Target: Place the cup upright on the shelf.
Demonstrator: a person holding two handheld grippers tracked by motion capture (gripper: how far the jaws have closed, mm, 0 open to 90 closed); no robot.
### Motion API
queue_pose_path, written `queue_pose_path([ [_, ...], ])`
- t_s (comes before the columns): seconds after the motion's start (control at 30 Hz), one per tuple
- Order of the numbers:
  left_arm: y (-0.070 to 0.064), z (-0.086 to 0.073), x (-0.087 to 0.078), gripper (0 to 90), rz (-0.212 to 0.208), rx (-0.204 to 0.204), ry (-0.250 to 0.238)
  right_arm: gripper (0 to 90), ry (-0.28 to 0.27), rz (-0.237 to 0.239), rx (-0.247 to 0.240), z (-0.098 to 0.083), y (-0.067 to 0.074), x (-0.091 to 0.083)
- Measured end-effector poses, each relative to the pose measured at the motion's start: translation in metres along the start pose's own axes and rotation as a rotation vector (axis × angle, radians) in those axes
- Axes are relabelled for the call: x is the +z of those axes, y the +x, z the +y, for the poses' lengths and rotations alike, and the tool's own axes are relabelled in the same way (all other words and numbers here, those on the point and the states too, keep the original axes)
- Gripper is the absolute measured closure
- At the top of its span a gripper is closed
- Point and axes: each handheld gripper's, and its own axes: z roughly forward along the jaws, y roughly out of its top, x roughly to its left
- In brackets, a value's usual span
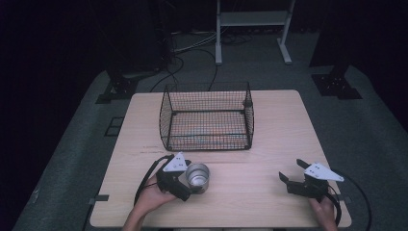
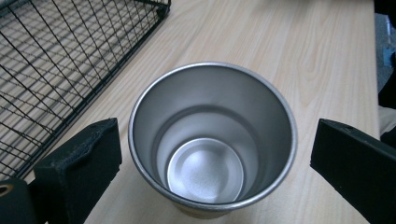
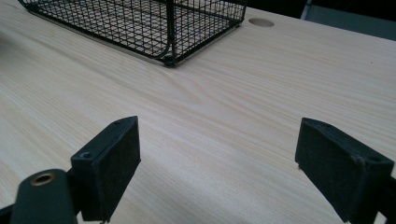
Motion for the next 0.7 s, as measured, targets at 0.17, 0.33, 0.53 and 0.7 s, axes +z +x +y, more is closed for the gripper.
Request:
queue_pose_path([
  [0.17,0.001,-0.001,0.009,0.9,-0.014,0.002,0.034,13.4,0.000,0.000,0.000,0.000,0.000,0.000],
  [0.33,0.004,-0.002,0.017,1.2,-0.013,-0.001,0.062,13.4,0.000,0.000,0.000,0.000,0.000,0.000],
  [0.53,0.004,-0.002,0.025,5.5,-0.011,0.010,0.083,13.4,-0.001,0.001,0.000,0.000,0.000,0.000],
  [0.7,0.004,-0.002,0.024,16.2,-0.018,0.031,0.086,13.4,-0.003,0.003,0.001,0.000,0.000,0.000],
])
